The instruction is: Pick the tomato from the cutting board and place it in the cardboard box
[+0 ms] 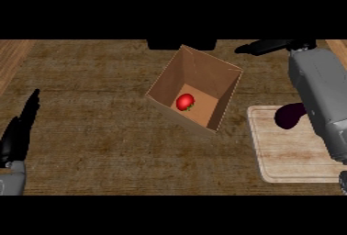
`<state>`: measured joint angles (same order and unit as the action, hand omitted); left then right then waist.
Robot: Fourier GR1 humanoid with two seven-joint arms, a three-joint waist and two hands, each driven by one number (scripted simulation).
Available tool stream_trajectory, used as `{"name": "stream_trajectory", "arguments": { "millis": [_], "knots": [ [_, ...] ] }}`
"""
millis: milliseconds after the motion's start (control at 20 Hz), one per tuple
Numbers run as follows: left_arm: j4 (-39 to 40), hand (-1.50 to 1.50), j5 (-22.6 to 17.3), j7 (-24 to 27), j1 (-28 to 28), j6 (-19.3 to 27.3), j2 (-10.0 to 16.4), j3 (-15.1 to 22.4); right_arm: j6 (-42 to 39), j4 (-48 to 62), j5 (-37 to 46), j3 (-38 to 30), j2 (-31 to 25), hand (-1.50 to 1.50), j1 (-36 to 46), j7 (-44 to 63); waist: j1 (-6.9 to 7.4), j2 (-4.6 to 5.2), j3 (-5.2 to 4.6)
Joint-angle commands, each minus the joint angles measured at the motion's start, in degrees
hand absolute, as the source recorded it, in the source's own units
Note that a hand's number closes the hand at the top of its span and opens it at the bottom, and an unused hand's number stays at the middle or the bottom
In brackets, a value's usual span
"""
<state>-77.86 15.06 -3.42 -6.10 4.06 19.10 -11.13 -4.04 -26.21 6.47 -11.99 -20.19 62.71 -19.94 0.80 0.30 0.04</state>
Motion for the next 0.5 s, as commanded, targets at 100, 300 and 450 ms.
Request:
{"name": "stream_trajectory", "arguments": {
  "millis": [100,300,450],
  "knots": [
    [-1.5,0.00,0.0,-0.4,1.2,-0.7,0.0,0.0,-8.3,4.1,-0.4,-2.2,-10.5,-1.50,-4.0,-5.7,0.51,0.15,0.02],
    [0.4,0.00,-0.1,1.3,0.4,-0.5,-0.2,-0.4,-14.7,6.4,0.5,-2.2,-16.7,-1.50,-5.8,-9.8,0.57,0.26,0.02],
    [1.2,0.00,-1.3,-0.3,-1.3,-1.7,1.1,-2.0,-19.7,6.8,2.2,-0.5,-19.4,-1.50,-7.0,-12.1,0.46,0.24,0.02]
  ]
}}
